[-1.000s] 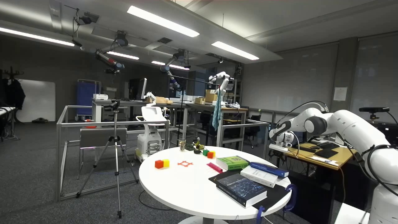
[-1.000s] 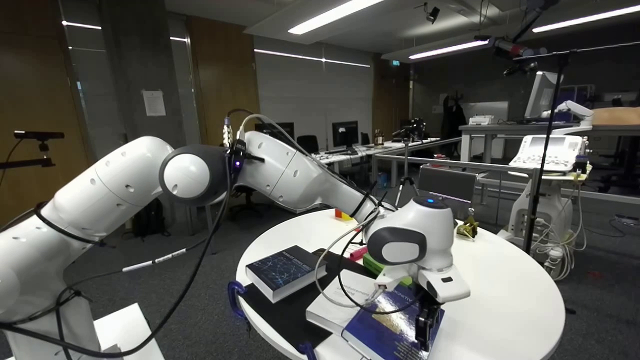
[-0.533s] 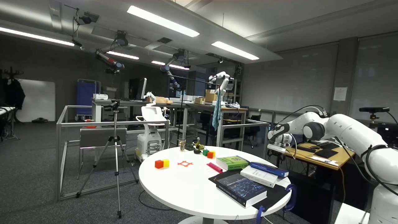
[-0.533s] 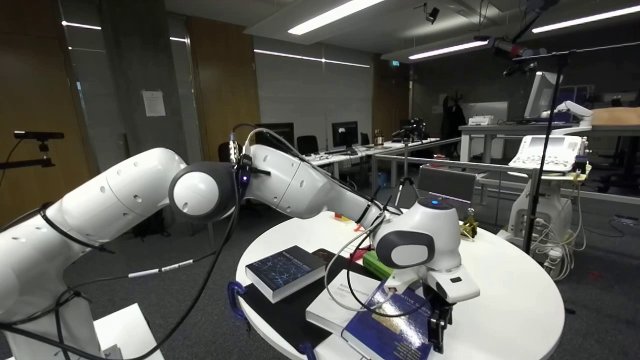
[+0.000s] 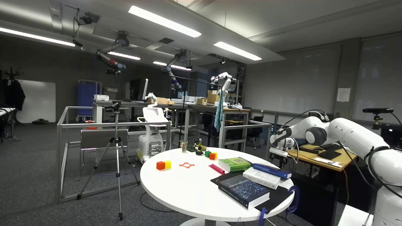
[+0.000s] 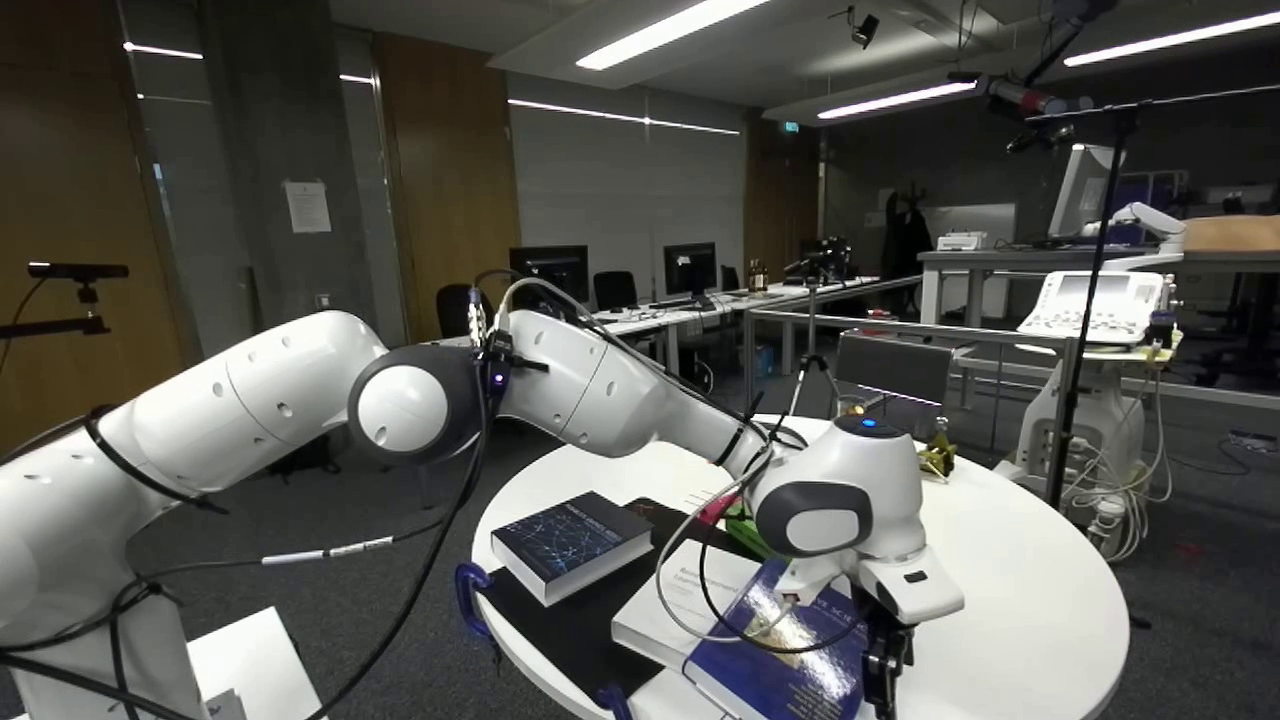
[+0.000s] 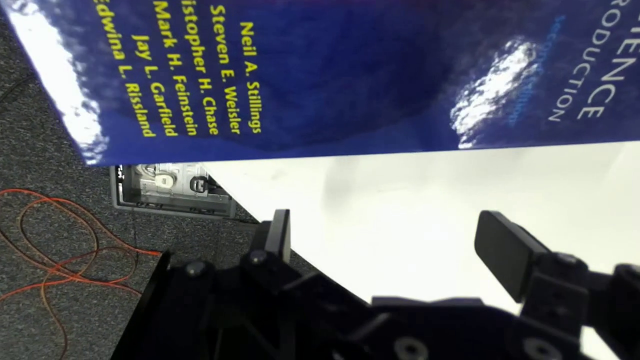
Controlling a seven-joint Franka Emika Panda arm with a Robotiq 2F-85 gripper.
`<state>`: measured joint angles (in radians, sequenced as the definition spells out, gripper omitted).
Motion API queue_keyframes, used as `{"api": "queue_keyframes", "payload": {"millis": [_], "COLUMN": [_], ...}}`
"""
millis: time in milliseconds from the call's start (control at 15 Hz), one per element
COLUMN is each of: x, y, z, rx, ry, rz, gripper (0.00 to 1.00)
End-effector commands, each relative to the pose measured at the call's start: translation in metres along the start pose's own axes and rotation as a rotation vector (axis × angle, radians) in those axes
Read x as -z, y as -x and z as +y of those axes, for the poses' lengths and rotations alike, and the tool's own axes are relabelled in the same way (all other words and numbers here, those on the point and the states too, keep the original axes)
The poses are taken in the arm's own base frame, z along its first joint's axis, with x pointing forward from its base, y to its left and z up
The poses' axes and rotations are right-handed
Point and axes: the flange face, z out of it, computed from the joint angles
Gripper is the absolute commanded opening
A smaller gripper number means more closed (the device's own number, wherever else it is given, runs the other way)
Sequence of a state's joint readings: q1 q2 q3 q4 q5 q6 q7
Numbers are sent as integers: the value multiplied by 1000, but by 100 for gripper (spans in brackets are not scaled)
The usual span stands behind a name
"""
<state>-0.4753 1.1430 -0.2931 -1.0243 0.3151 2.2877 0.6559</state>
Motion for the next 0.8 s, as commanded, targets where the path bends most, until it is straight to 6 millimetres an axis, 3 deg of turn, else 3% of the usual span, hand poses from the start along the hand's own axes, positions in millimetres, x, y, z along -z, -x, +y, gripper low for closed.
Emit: {"api": "queue_keyframes", "payload": {"millis": [0, 733], "x": [-3, -9], "y": [-3, 11], "z": [-5, 6], "rx": [-28, 1], "ry": [-8, 170], "rz": [54, 6], "gripper": [100, 100]}}
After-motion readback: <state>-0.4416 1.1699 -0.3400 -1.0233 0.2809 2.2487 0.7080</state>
